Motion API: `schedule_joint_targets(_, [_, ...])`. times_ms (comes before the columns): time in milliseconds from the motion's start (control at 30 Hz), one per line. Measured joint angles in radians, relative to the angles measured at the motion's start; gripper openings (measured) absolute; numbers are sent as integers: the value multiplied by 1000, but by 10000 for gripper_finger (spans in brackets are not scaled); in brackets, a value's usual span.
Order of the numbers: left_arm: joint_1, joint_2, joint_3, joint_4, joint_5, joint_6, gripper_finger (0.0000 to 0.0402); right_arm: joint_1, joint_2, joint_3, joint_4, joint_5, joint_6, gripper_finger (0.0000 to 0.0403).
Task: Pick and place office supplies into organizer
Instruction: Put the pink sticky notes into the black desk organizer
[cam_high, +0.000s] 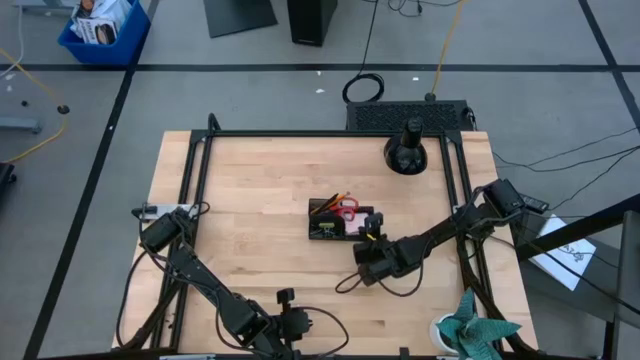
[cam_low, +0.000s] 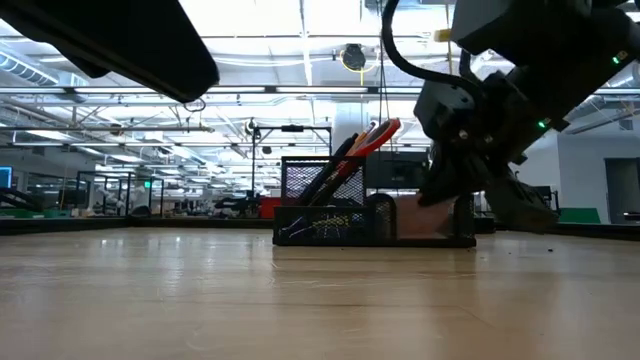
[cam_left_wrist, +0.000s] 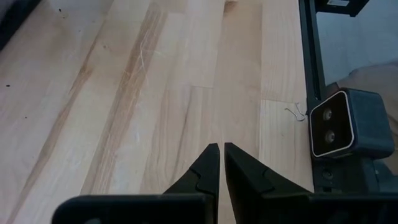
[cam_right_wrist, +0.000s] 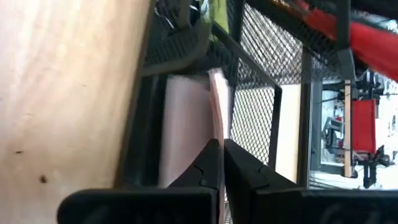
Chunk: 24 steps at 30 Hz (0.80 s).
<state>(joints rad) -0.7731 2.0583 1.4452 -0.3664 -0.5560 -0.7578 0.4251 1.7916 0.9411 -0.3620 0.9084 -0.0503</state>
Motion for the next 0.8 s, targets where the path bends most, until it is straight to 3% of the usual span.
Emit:
schedule_joint_targets(300, [0, 0, 0, 3, -3, -11, 31, -21, -1, -5, 27, -111, 6, 11])
schedule_joint_targets(533, [0, 0, 0, 4, -3, -16, 31, -18, 1, -6, 34, -291, 11, 79])
schedule_joint_targets(800, [0, 0, 0, 11, 10, -12, 31, -31, -32, -2, 8, -277, 50, 153])
